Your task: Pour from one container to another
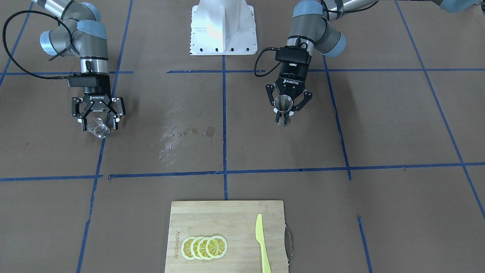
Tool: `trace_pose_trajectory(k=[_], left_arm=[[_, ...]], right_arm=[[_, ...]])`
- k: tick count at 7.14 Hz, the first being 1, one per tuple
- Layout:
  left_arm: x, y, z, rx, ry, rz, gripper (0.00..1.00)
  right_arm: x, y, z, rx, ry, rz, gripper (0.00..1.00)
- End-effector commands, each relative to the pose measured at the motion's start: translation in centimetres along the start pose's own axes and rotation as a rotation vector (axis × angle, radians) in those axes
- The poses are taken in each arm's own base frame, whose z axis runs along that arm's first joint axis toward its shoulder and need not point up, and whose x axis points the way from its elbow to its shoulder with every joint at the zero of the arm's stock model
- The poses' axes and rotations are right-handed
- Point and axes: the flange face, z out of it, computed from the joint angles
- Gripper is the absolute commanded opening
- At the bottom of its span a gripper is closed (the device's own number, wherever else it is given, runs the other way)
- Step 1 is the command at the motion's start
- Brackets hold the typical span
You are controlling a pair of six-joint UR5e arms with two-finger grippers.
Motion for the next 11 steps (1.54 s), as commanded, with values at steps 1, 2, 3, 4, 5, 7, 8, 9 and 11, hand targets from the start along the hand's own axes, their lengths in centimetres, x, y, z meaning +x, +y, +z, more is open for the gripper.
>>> trace_pose_trajectory(k=[1, 2, 3, 4, 5, 7, 8, 9, 11], left_arm=[[0.03, -0.02, -0.04, 0.001, 0.002, -0.001, 0.00], [0.03, -0.02, -0.04, 0.001, 0.002, -0.001, 0.00], [0.02, 0.04, -0.01, 0.000, 0.001, 0.000, 0.00], [0.03, -0.02, -0.04, 0.001, 0.002, -0.001, 0.00], [0.03, -0.04, -0.05, 0.002, 0.002, -0.002, 0.00], [0.03, -0.04, -0.06, 0.002, 0.002, -0.002, 0.00], [0.09, -0.11, -0.05, 0.003, 0.003, -0.004, 0.00], [0.09, -0.11, -0.05, 0.003, 0.003, -0.005, 0.00], [0.09, -0.11, -0.05, 0.003, 0.003, -0.005, 0.00]], right_arm=[[0.44, 0.57, 0.79, -0.002, 0.015, -0.012, 1.00], [0.54, 0.60, 0.79, -0.002, 0.016, -0.016, 1.00], [0.53, 0.62, 0.79, -0.004, 0.016, -0.016, 1.00], [0.31, 0.50, 0.75, -0.003, 0.013, -0.011, 1.00], [0.36, 0.44, 0.65, -0.001, -0.003, -0.001, 0.98], [0.63, 0.38, 0.47, 0.003, -0.021, -0.007, 0.94], [0.71, 0.40, 0.45, 0.003, -0.021, -0.007, 0.91], [0.76, 0.32, 0.49, 0.005, -0.020, -0.007, 0.89], [1.09, 0.76, 0.79, 0.001, -0.012, -0.015, 0.88]])
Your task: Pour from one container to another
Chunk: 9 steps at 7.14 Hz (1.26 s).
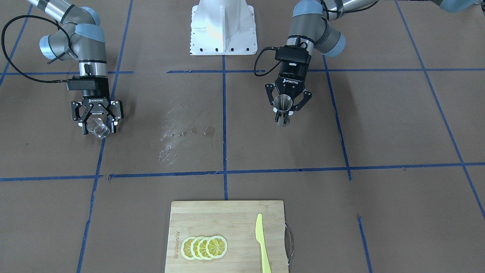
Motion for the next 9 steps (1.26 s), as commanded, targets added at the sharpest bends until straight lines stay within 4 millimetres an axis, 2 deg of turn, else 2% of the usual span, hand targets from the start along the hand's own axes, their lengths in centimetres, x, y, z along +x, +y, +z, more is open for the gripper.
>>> trace_pose_trajectory(k=[1, 4, 5, 6, 7, 8, 9], left_arm=[[0.0, 0.0, 0.0, 0.000, 0.000, 0.000, 0.00], [0.0, 0.0, 0.0, 0.000, 0.000, 0.000, 0.00], [0.0, 0.0, 0.0, 0.000, 0.000, 0.000, 0.00], [0.0, 0.0, 0.0, 0.000, 0.000, 0.000, 0.00], [0.1, -0.1, 0.0, 0.002, 0.001, -0.002, 0.00], [0.4, -0.3, -0.1, 0.005, 0.007, -0.007, 0.00], [1.5, -1.3, -0.1, 0.016, 0.020, -0.023, 0.00]], right_arm=[[0.1, 0.3, 0.2, -0.002, 0.004, -0.004, 0.82], [-0.2, -0.2, 0.3, -0.009, -0.003, 0.006, 0.32], [-0.4, -0.5, 0.2, -0.006, -0.007, 0.012, 0.19], [-0.1, -1.1, 0.5, -0.011, -0.005, 0.019, 0.11], [-0.4, -3.6, 0.1, -0.025, -0.031, 0.041, 0.02], [0.2, -5.7, -0.2, -0.020, -0.039, 0.043, 0.00], [0.0, -6.6, -0.5, -0.012, -0.046, 0.054, 0.00]])
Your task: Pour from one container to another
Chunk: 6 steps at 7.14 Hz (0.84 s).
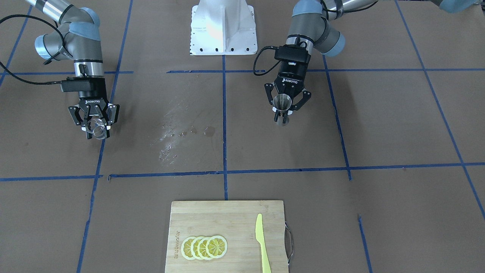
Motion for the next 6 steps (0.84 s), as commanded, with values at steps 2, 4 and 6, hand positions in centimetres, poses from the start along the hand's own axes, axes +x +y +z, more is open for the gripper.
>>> trace_pose_trajectory(k=[2, 4, 6], left_arm=[[3.7, -2.4, 0.0, -0.006, 0.085, -0.032, 0.00], [5.9, -1.9, 1.1, -0.033, 0.115, -0.027, 0.00], [8.7, -1.5, 2.1, -0.043, 0.128, -0.025, 0.00]], right_arm=[[-2.6, -5.4, -3.5, 0.001, -0.108, 0.061, 0.00], [-4.3, -7.2, -5.0, 0.027, -0.153, -0.087, 0.00], [-5.1, -8.0, -5.9, 0.054, -0.172, -0.285, 0.00]])
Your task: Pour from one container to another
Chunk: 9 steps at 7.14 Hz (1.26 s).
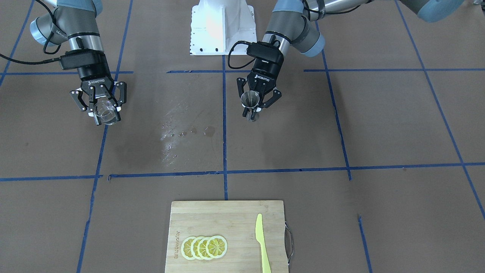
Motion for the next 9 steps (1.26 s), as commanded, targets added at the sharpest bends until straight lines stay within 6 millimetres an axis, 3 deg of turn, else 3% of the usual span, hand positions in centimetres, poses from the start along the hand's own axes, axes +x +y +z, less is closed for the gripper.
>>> trace_pose_trajectory(k=[1, 3, 4, 6, 9], left_arm=[[3.6, -0.2, 1.1, -0.006, 0.028, -0.007, 0.00], [5.3, -0.3, 2.7, -0.009, 0.025, -0.006, 0.00], [5.3, -0.1, 2.9, -0.013, 0.024, -0.005, 0.00], [6.6, -0.8, 3.7, -0.008, 0.028, -0.012, 0.00], [7.1, -0.5, 4.2, -0.014, 0.025, -0.011, 0.00]], right_arm=[[-0.7, -1.2, -0.9, 0.016, -0.022, -0.132, 0.00], [-1.6, -1.4, -1.0, 0.011, -0.047, -0.146, 0.00], [-3.7, -2.8, -0.7, 0.032, -0.076, -0.140, 0.00], [-4.5, -4.1, -1.3, 0.059, -0.087, -0.172, 0.00], [-8.0, -6.3, -1.2, 0.037, -0.079, -0.327, 0.00]])
